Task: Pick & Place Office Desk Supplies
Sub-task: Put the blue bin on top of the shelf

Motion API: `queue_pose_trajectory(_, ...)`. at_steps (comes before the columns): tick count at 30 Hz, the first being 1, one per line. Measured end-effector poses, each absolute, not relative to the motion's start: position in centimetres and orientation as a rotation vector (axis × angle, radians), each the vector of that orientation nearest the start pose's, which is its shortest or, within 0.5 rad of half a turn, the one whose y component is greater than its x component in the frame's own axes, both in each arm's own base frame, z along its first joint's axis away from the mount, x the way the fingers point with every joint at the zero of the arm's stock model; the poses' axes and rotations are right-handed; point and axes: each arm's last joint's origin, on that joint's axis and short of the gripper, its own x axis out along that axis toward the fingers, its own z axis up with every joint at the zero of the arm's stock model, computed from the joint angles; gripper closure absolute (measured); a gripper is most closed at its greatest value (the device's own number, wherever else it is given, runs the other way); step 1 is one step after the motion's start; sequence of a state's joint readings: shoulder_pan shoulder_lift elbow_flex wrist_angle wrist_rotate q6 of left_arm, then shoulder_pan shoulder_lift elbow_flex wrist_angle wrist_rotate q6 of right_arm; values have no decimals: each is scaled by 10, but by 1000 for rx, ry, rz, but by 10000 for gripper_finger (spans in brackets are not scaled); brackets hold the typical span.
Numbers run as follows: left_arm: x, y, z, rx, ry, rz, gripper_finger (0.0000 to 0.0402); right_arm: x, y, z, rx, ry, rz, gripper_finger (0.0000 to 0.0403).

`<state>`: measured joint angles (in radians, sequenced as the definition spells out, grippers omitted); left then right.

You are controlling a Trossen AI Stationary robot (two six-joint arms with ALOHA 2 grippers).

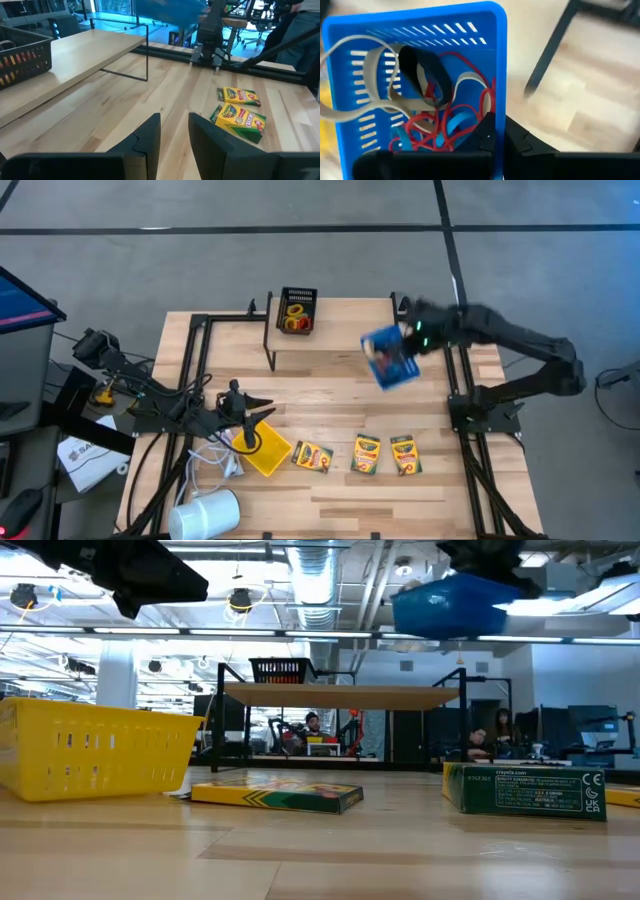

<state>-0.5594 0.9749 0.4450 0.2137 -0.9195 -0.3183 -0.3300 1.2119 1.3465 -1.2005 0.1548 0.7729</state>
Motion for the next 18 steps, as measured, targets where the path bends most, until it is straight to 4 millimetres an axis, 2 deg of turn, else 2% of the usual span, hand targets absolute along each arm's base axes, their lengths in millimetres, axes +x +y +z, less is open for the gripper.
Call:
queue_pose_trajectory(3,178,-84,225,-110,164,388,308,191,-100,374,839,777,-886,402)
queue_pose_trajectory(5,178,-84,225,-113,161,387,308,193,-120,377,873,758,-914,402)
queue_pose_trajectory(11,178,-84,225,-116,157,387,308,224,-171,362,868,848,-973,402)
queue_pose_trajectory(15,178,-84,226,-118,155,386,308,251,-195,353,858,873,-956,402)
queue_pose_trajectory(18,177,-85,226,-118,155,381,308,260,-209,346,865,900,-971,402)
